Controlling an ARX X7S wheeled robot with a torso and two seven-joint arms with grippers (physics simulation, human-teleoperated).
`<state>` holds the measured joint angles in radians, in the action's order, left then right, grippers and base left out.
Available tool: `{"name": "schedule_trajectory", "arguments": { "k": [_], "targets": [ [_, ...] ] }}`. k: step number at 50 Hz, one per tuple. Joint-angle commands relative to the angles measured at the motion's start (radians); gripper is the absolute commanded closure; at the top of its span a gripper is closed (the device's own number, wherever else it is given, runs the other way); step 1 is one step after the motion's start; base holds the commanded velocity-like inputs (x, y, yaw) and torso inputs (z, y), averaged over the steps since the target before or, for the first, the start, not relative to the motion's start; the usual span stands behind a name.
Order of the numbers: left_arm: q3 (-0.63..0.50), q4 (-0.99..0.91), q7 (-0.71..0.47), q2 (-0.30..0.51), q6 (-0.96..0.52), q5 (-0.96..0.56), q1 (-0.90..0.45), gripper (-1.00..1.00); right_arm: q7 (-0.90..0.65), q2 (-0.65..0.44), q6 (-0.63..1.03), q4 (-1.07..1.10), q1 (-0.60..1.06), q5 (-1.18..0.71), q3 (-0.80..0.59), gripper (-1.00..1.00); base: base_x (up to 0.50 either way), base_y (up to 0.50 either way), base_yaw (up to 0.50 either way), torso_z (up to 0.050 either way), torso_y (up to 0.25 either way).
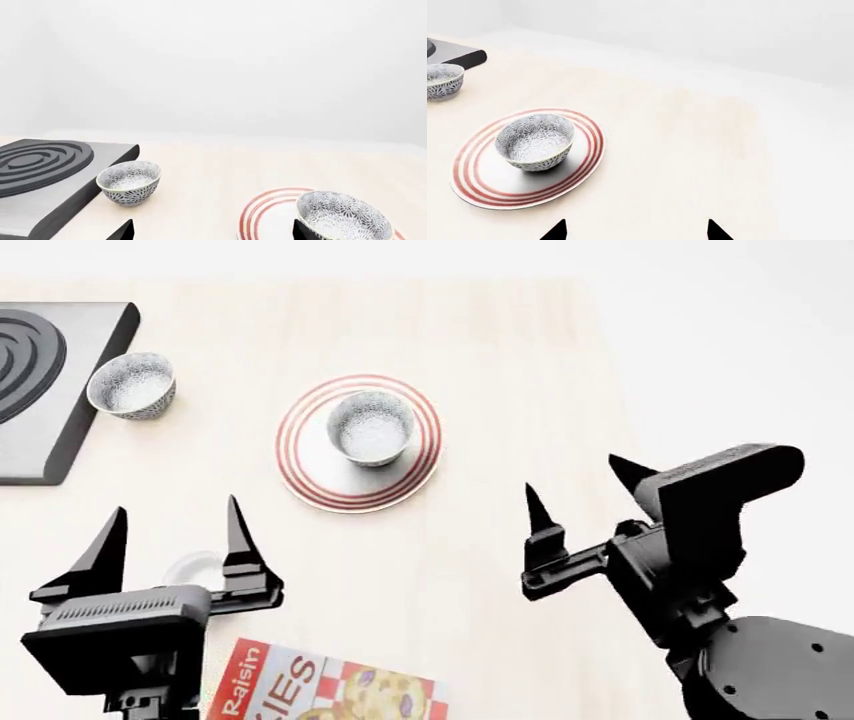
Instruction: Pick the akita bowl next to the cookies box and place it on the plate.
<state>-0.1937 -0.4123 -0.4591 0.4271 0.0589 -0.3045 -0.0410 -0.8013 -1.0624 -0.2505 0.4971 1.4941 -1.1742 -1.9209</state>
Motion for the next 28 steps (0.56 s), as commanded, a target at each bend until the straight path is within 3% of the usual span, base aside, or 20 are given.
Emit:
{"name": "schedule_trajectory", "arguments": {
  "k": [1, 6, 9, 14, 19, 22, 28],
  "targets": [
    [0.076, -0.05, 0.024, -0.014, 0.024, -0.041, -0.012, -1.0, -0.462, -0.201, 0.058, 0.345, -0.106, 0.639, -0.008, -1.0, 0.0, 0.0, 0.0, 0.0, 0.0],
    [0.117, -0.07, 0.035, -0.004, 0.056, -0.1, -0.008, -1.0, -0.566, -0.293, 0.046, 0.408, -0.155, 0.871, -0.03, -1.0, 0.0, 0.0, 0.0, 0.0, 0.0],
    [0.133, -0.08, 0.057, 0.003, 0.093, -0.131, 0.006, -1.0, -0.639, -0.308, 0.131, 0.45, -0.172, 0.946, -0.035, -1.0, 0.0, 0.0, 0.0, 0.0, 0.0],
    [0.151, -0.1, 0.07, 0.007, 0.14, -0.137, 0.025, -1.0, -0.739, -0.36, 0.137, 0.483, -0.201, 1.09, -0.04, -1.0, 0.0, 0.0, 0.0, 0.0, 0.0],
    [0.159, -0.104, 0.068, 0.003, 0.156, -0.136, 0.028, -1.0, -0.768, -0.385, 0.155, 0.519, -0.288, 1.17, 0.05, -1.0, 0.0, 0.0, 0.0, 0.0, 0.0],
    [0.162, -0.102, 0.067, 0.0, 0.163, -0.142, 0.027, -1.0, -0.769, -0.388, 0.169, 0.529, -0.433, 1.191, 0.205, -1.0, 0.0, 0.0, 0.0, 0.0, 0.0],
    [0.184, -0.104, 0.082, -0.01, 0.217, -0.181, 0.042, -1.0, -0.769, -0.378, 0.165, 0.544, -1.084, 1.274, 0.873, -1.0, 0.0, 0.0, 0.0, 0.0, 0.0]
  ]
}}
